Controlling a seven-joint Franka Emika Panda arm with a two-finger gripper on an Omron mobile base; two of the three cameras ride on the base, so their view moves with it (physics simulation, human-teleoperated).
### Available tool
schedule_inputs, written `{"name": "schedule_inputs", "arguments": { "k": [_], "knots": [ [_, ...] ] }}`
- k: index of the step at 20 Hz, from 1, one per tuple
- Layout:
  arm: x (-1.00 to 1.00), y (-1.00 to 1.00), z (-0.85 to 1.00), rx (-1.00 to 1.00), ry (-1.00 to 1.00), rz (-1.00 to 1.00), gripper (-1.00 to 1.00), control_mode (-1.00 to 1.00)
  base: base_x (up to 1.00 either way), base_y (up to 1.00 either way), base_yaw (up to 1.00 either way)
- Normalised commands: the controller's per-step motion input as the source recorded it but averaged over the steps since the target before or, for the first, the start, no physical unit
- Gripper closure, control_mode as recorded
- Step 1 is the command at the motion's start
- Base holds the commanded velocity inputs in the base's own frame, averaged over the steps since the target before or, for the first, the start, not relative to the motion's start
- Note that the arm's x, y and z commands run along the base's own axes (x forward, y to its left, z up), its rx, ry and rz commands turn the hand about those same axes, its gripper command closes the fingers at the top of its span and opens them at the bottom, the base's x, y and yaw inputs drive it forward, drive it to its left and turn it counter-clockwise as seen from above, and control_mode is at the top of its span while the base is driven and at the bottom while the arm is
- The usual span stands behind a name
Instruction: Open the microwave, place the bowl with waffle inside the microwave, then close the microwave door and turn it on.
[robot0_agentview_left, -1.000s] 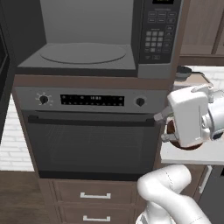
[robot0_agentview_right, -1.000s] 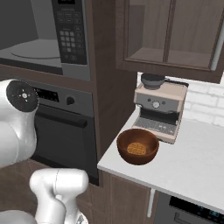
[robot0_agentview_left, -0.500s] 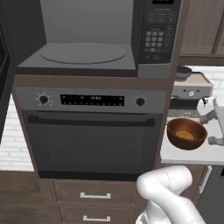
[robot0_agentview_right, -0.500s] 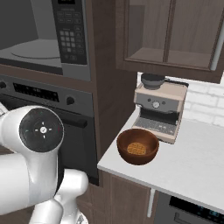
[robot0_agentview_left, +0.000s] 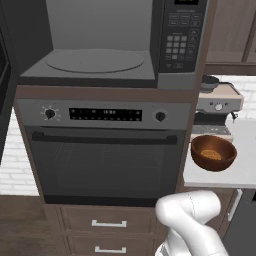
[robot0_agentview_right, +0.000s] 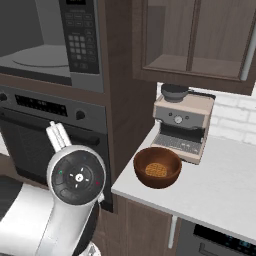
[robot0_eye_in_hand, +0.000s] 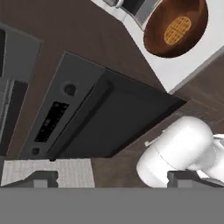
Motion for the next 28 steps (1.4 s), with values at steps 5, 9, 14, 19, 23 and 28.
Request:
{"name": "schedule_inputs", "arguments": {
  "k": [5, 9, 14, 19, 23, 28],
  "knots": [
    [0.71, -1.00, -0.64, 0.00, 0.25, -0.31, -1.00, -1.00, 0.00, 0.00, 0.00],
    [0.84, -0.93, -0.69, -0.01, 0.22, -0.19, -1.00, -1.00, 0.00, 0.00, 0.00],
    [0.87, -0.67, -0.77, -0.01, 0.11, -0.10, -1.00, -1.00, 0.00, 0.00, 0.00],
    [0.87, -0.25, -0.88, 0.00, 0.04, -0.01, -1.00, -1.00, 0.00, 0.00, 0.00],
    [0.82, -0.16, -0.79, 0.00, 0.08, 0.00, -1.00, -1.00, 0.00, 0.00, 0.00],
    [0.76, -0.29, -0.59, 0.00, 0.04, 0.00, -1.00, -1.00, 0.00, 0.00, 0.00]
  ]
}}
